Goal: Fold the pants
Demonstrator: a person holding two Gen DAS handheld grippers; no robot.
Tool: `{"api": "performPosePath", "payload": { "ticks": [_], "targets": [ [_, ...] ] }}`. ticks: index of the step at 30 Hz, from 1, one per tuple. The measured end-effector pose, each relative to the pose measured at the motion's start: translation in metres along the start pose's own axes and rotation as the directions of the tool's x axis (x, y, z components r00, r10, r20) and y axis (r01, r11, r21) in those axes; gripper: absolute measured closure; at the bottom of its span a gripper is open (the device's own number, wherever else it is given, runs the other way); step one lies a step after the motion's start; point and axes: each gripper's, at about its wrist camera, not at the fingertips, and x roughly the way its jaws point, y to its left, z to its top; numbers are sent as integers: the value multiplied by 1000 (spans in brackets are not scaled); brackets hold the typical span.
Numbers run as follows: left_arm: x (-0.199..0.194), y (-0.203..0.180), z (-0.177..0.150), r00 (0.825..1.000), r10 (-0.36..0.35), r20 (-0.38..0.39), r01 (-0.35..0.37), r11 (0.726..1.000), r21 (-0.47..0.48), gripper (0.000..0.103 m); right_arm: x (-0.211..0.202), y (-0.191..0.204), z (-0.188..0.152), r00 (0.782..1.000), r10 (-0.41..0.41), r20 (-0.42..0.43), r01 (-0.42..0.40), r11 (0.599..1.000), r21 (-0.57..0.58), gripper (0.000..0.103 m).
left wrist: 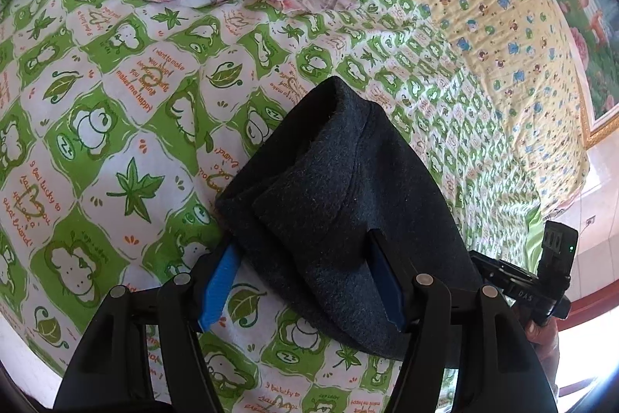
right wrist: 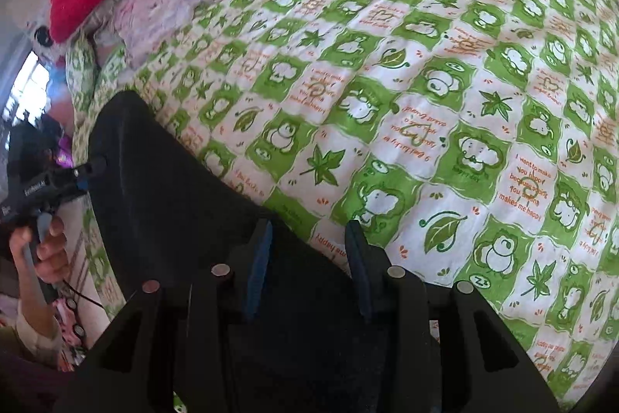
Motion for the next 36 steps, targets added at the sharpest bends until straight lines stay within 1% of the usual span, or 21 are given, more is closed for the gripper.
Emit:
{"api": "performPosePath", "payload": {
  "ticks": [4, 7, 8, 9, 10, 11, 12, 15, 16, 17, 18, 20, 23, 26, 27, 29, 30, 31, 32, 34, 36],
  "targets": [
    [3, -3, -1, 1000, -5, 8, 5, 999, 31, 39, 1, 5, -8, 998, 21, -55, -24, 998, -63, 62],
    [9, -8, 1, 1000, -2, 14, 2, 999, 51, 39, 4, 8, -4, 996, 19, -91, -28, 995, -99, 62],
    [10, -10, 2, 1000, -4, 18, 2, 998, 58, 41, 6, 9, 0, 995, 18, -101, -29, 994, -108, 62],
    [11, -13, 2, 1000, -5, 22, 3, 998, 69, 48, 7, 11, 1, 994, 14, -112, -28, 992, -126, 62],
    [12, -14, 2, 1000, -5, 21, 3, 997, 76, 51, 8, 15, 4, 993, 6, -121, -24, 989, -148, 62],
    [13, -15, 1, 1000, -9, 22, 7, 997, 82, 60, 9, 18, 5, 993, -1, -121, -19, 985, -169, 62],
    [15, -16, 0, 999, -25, 20, 23, 995, 93, 71, 10, 22, 6, 992, 0, -123, -23, 981, -191, 62],
    [17, -19, -4, 999, -27, 19, 25, 993, 115, 76, 17, 31, 10, 990, 10, -140, -41, 975, -220, 63],
    [17, -21, -6, 999, -28, 23, 25, 992, 126, 78, 18, 31, 10, 989, 28, -144, -60, 973, -224, 67],
    [16, -21, -6, 999, -31, 25, 28, 991, 131, 80, 20, 33, 11, 987, 57, -148, -90, 969, -231, 76],
    [16, -22, -7, 999, -35, 27, 31, 990, 136, 84, 21, 33, 11, 987, 71, -146, -103, 970, -221, 78],
    [15, -23, -7, 998, -47, 36, 42, 988, 148, 90, 23, 34, 10, 987, 72, -143, -102, 971, -214, 85],
    [2, -24, -8, 994, -80, 69, 68, 986, 155, 92, 11, 42, 7, 996, 29, -80, -47, 971, -236, 94],
    [-26, -29, -8, 982, -138, 127, 115, 978, 175, 93, -20, 43, 9, 998, -14, 67, 28, 976, -214, 95],
    [-39, -34, -10, 975, -161, 150, 130, 971, 200, 92, -32, 42, 12, 992, -21, 124, 44, 980, -193, 95],
    [-57, -42, -13, 961, -203, 189, 153, 956, 250, 93, -49, 43, 15, 972, -70, 223, 107, 981, -159, 95],
    [-64, -45, -15, 954, -216, 206, 155, 949, 276, 93, -54, 43, 16, 960, -78, 268, 116, 985, -129, 95],
    [-69, -47, -17, 950, -218, 223, 144, 941, 306, 93, -54, 44, 16, 953, -79, 291, 114, 988, -104, 95],
    [-70, -48, -17, 950, -208, 231, 128, 938, 322, 93, -52, 44, 16, 947, -86, 308, 117, 989, -85, 95],
    [-63, -44, -14, 958, -173, 230, 91, 941, 326, 93, -38, 51, 14, 938, -115, 327, 145, 987, -69, 95],
    [-49, -27, -7, 967, -153, 206, 88, 952, 295, 92, -18, 58, 11, 938, -140, 316, 168, 984, -63, 95]
  ]
}}
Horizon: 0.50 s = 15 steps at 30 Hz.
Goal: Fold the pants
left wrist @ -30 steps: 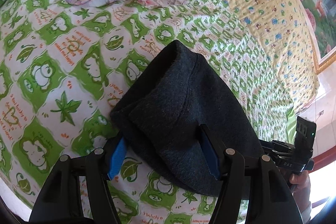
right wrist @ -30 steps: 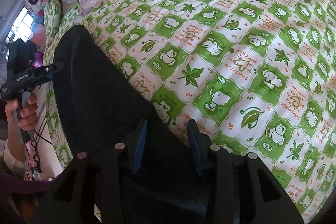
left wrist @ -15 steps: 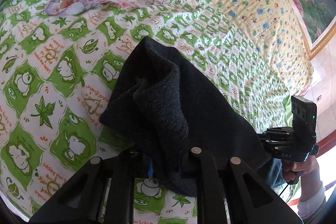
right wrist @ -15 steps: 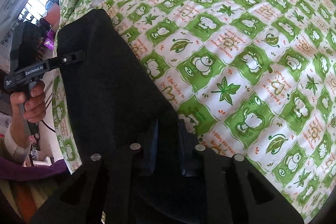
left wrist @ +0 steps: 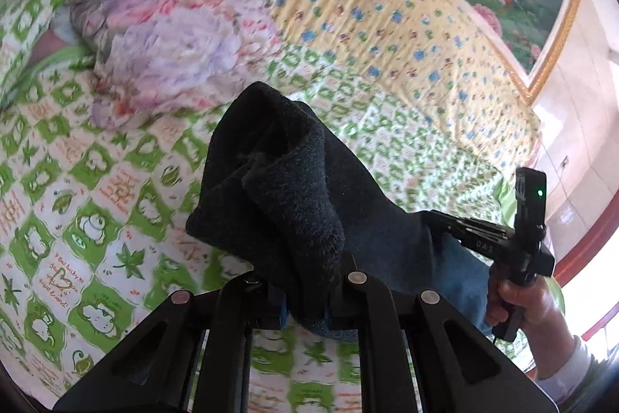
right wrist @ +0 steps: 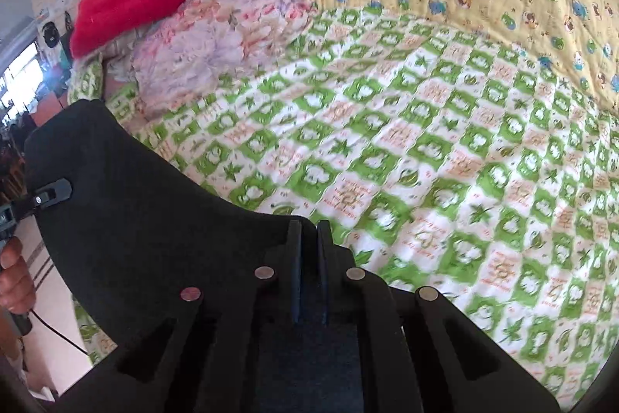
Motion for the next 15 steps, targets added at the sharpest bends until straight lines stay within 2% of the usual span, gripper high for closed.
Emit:
{"api": "performPosePath", "payload": {
  "ticks": [4, 6, 9, 11, 13, 15],
  "targets": [
    [28, 31, -11, 996, 38, -84, -40, 999, -20, 90, 24, 4, -13, 1000, -21, -17, 21, 999, 33, 94],
    [34, 35, -16, 992, 68, -109, -69, 998, -6, 80, 27, 3, -17, 998, -54, -11, 54, 998, 33, 87],
    [24, 31, -22, 987, 139, -82, -137, 990, 28, 67, 12, 2, -22, 998, -61, 30, 60, 997, 54, 85],
    [12, 28, -22, 980, 189, -58, -187, 982, 33, 63, -7, -1, -26, 996, -59, 63, 53, 995, 89, 84],
    [-1, 27, -22, 980, 198, -37, -197, 980, 11, 62, -34, -7, -35, 993, -48, 108, 34, 991, 130, 84],
    [-13, 23, -20, 977, 212, -16, -212, 977, -2, 60, -55, -13, -44, 990, -60, 131, 39, 986, 162, 76]
  ]
}}
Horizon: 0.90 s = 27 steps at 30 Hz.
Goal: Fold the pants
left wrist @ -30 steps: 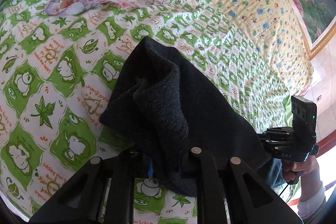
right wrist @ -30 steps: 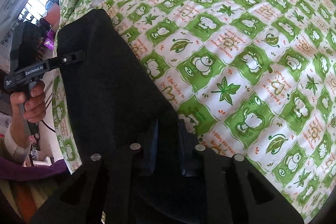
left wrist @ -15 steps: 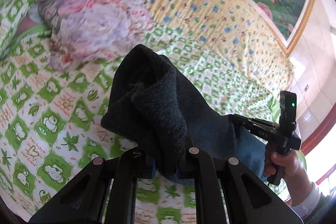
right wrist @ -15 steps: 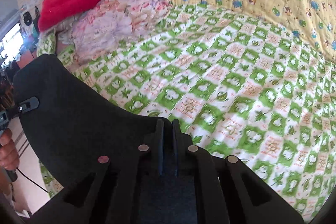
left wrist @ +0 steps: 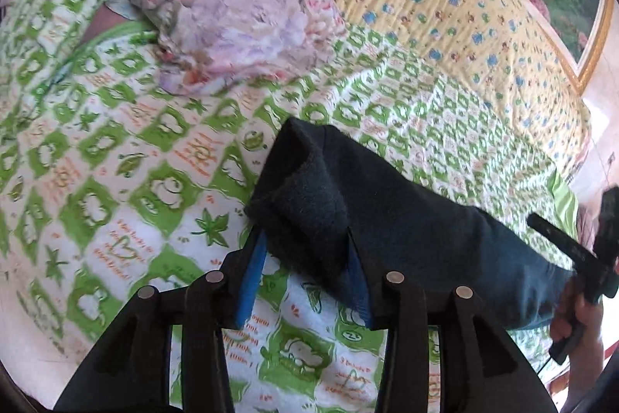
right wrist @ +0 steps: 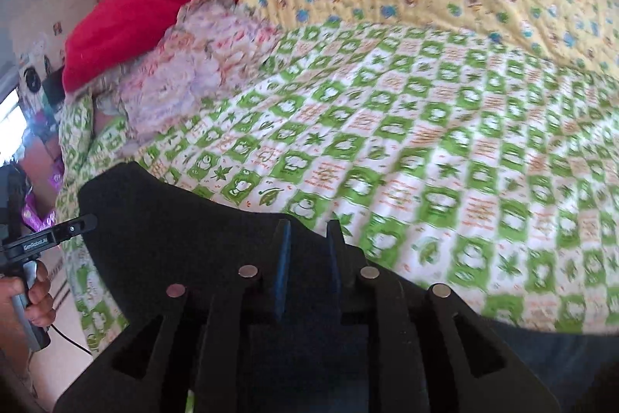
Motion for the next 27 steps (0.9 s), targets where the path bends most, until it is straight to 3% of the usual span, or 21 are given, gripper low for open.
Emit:
{"api": "performPosePath", "payload": {
  "ticks": [2, 4, 6, 15, 21, 27],
  "targets": [
    [-11, -6, 2, 1000, -3, 23, 3, 1000, 8, 60, -22, -10, -8, 1000, -2, 23, 1, 999, 39, 62],
    [-23, -19, 5, 999, -16, 45, 14, 999, 30, 59, -42, -20, -21, 999, -24, 36, 21, 997, 72, 55],
    [-29, -31, 8, 998, -42, 52, 39, 998, 52, 51, -58, -30, -34, 998, -42, 36, 38, 994, 101, 55],
    [-11, -114, -4, 986, -161, -40, 165, 967, 195, 50, -108, -73, -91, 991, -134, 15, 125, 958, 258, 55],
    [7, -172, -27, 970, -203, -131, 235, 919, 316, 47, -141, -99, -120, 979, -202, 29, 179, 918, 355, 55],
    [13, -214, -39, 951, -244, -188, 300, 876, 378, 43, -161, -123, -140, 972, -235, 26, 198, 869, 453, 55]
  ]
}}
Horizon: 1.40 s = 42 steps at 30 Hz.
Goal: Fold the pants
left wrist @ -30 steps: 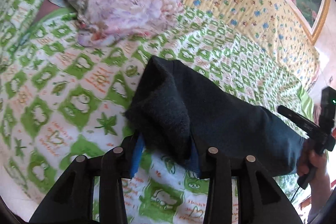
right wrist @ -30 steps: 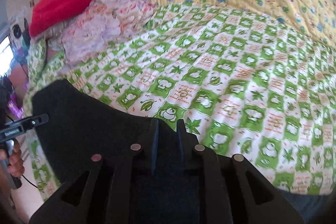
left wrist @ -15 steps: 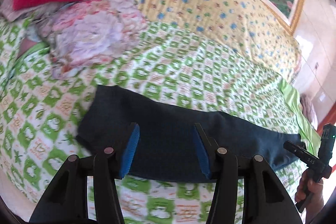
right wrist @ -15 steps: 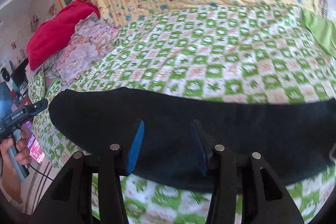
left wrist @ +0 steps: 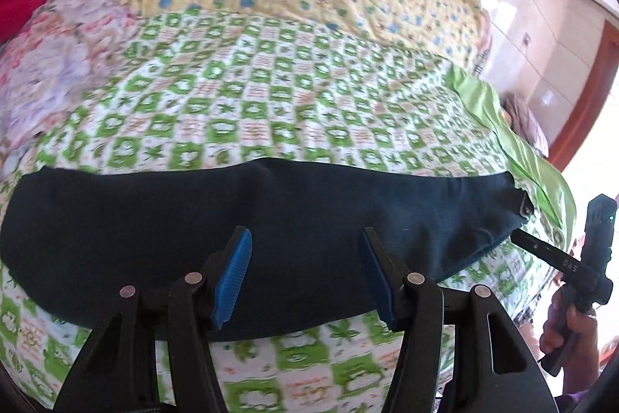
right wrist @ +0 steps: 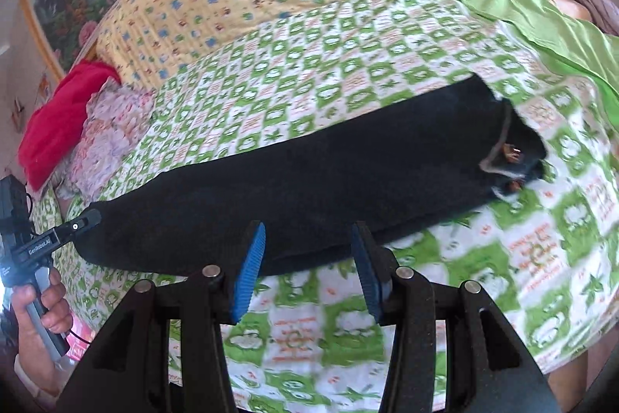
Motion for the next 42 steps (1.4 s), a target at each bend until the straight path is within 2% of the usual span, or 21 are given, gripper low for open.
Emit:
{"api": "performPosePath", "payload": {
  "ticks": [10, 15, 21, 25, 32, 37, 38, 39, 40, 42],
  "targets": [
    [23, -59, 16, 998, -49, -37, 55, 987, 150, 38, -23, -51, 1, 997, -62, 50, 52, 981, 186, 55],
    [35, -79, 26, 995, -75, -61, 85, 978, 189, 36, -30, -71, 2, 994, -94, 62, 76, 966, 247, 54],
    [61, -112, 39, 988, -100, -116, 127, 955, 266, 35, -32, -90, 6, 991, -111, 77, 83, 949, 305, 54],
    [82, -138, 46, 979, -122, -165, 170, 932, 321, 35, -28, -101, 9, 991, -116, 72, 86, 937, 340, 54],
    [115, -172, 59, 957, -167, -238, 245, 905, 349, 32, -17, -118, 16, 993, -101, 64, 68, 916, 396, 54],
    [142, -197, 68, 938, -186, -292, 290, 882, 371, 32, -10, -120, 20, 992, -76, 97, 31, 916, 401, 54],
    [146, -200, 70, 933, -193, -302, 302, 879, 370, 32, -9, -120, 20, 992, -74, 106, 27, 920, 390, 61],
    [151, -205, 71, 928, -199, -315, 313, 875, 370, 32, -10, -120, 19, 990, -78, 114, 29, 926, 377, 81],
    [159, -212, 73, 919, -205, -336, 330, 867, 372, 32, -10, -121, 19, 990, -80, 117, 31, 928, 371, 86],
    [171, -225, 76, 904, -218, -368, 360, 851, 381, 32, -13, -128, 14, 990, -49, 134, -6, 924, 383, 88]
  ]
}}
